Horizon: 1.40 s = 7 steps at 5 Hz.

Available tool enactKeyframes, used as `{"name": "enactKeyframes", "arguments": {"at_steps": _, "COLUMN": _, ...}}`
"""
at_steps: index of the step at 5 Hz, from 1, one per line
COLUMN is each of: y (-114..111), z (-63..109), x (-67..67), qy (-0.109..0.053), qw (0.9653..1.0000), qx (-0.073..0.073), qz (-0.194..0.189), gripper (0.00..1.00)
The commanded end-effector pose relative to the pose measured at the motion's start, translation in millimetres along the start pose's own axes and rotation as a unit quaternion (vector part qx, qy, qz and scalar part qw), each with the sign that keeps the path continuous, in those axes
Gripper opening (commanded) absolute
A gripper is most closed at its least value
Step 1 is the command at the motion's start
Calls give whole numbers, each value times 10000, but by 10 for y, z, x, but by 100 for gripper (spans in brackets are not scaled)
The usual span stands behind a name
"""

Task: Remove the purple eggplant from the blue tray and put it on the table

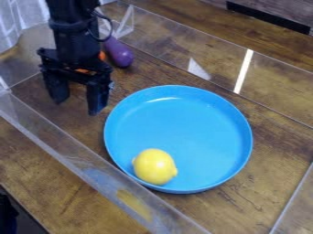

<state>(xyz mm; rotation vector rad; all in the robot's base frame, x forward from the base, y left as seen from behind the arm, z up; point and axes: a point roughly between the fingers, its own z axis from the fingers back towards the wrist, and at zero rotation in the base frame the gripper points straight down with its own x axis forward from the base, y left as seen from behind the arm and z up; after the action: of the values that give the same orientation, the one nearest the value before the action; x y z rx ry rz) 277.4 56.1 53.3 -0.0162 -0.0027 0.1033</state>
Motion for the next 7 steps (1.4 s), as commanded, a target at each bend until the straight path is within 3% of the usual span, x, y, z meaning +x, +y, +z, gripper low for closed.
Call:
{"name": "enactKeyframes", "arguments": {"at_steps": 1, "y": -195, "z": -73, "x": 112, "qy": -104, "qw": 9999, "qx": -2, "qz": 0, "gripper": 100}}
{"name": "enactKeyframes", "arguments": {"at_steps": 2, "y": -301, "z": -25, "x": 308, "qy": -238, "qw": 9997, "qx": -76, "qz": 79, "gripper": 100}}
{"name": "enactKeyframes", "arguments": {"at_steps": 4, "y": -362, "z": -186, "x": 284, "qy": -236, "qw": 9995, "qx": -97, "qz": 167, "gripper": 100}}
{"name": "enactKeyframes", "arguments": {"at_steps": 6, "y": -269, "z": -105, "x": 245, "qy": -438, "qw": 9985, "qx": -110, "qz": 305, "gripper": 100}}
{"name": "enactKeyframes", "arguments": {"at_steps": 7, "y": -367, "z": -57, "x": 217, "qy": -491, "qw": 9987, "qx": -136, "qz": 68, "gripper": 100}}
